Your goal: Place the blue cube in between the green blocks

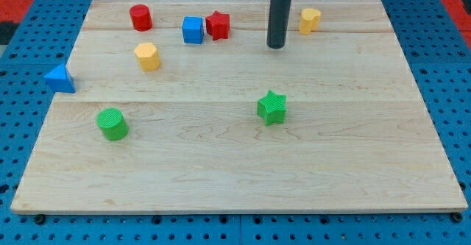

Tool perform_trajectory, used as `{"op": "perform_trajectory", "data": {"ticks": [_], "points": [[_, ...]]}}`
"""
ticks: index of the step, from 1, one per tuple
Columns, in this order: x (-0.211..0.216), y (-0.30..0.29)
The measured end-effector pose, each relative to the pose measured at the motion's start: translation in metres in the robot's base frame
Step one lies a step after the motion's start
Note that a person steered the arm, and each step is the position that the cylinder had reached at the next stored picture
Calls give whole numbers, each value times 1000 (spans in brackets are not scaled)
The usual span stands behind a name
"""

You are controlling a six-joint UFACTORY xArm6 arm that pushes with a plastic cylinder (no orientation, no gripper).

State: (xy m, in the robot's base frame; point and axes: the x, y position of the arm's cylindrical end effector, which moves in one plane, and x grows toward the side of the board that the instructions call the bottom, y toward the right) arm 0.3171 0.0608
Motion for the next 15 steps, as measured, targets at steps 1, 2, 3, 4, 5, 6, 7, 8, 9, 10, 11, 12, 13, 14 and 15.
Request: {"op": "perform_trajectory", "data": {"ticks": [1, 2, 3, 4, 5, 6, 7, 8, 9, 10, 11, 12, 13, 14, 15], "points": [[30, -32], [31, -54], [22, -60], [23, -60], [-24, -26], [-98, -9], [-125, -31], [-114, -108], [-84, -159], [-47, -158], [-18, -163], [-38, -160], [-54, -154], [-30, -130], [24, -135]]}}
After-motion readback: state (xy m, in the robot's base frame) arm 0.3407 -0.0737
